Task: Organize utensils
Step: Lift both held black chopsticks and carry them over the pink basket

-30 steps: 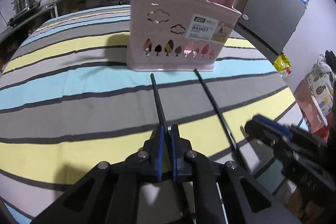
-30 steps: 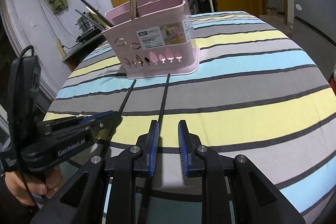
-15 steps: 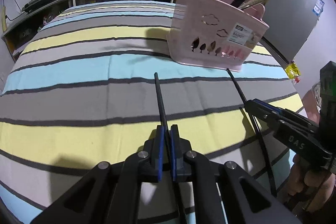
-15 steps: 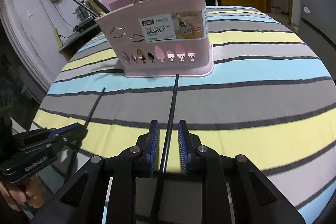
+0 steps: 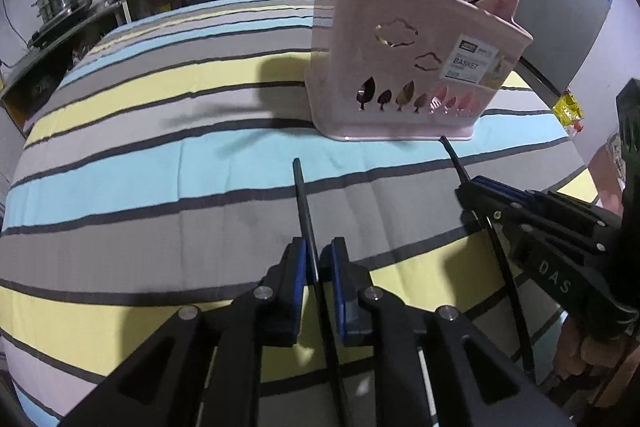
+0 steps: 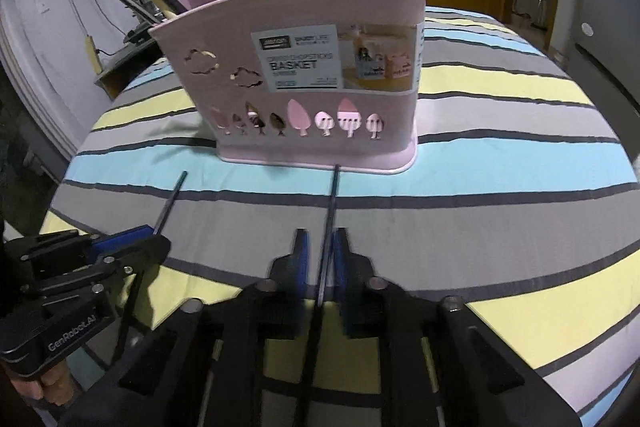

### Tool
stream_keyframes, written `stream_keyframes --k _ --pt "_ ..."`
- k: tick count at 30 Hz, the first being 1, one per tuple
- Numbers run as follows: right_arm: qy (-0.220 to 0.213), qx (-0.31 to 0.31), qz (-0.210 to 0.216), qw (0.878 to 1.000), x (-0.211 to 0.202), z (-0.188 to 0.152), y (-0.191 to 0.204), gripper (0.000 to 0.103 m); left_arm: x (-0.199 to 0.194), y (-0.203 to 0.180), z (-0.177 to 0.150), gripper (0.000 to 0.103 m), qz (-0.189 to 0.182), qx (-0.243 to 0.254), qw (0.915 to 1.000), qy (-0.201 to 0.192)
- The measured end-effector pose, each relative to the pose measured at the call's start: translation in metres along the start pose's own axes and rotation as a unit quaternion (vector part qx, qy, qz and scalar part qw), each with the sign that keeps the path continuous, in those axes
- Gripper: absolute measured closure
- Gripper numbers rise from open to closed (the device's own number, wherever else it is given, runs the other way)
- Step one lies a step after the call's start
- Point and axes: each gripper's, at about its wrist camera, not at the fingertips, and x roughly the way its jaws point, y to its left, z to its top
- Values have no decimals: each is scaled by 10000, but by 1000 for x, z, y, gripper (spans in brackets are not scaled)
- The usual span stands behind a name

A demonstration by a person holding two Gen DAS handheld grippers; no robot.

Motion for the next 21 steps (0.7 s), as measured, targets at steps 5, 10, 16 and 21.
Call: stream_keyframes --k 5,10,16,21 --pt "7 175 179 9997 -7 -1 -7 98 -1 2 1 96 -9 -126 9999 2" --pt "-154 217 295 9992 -26 -3 -11 98 -10 5 1 97 -112 -226 9997 -44" --pt "-456 149 408 9980 -55 3 -8 98 -38 -1 7 97 -250 -142 9991 -299" --pt "-735 134 508 9959 -82 12 -4 98 -70 -4 18 97 -354 -83 9975 -608"
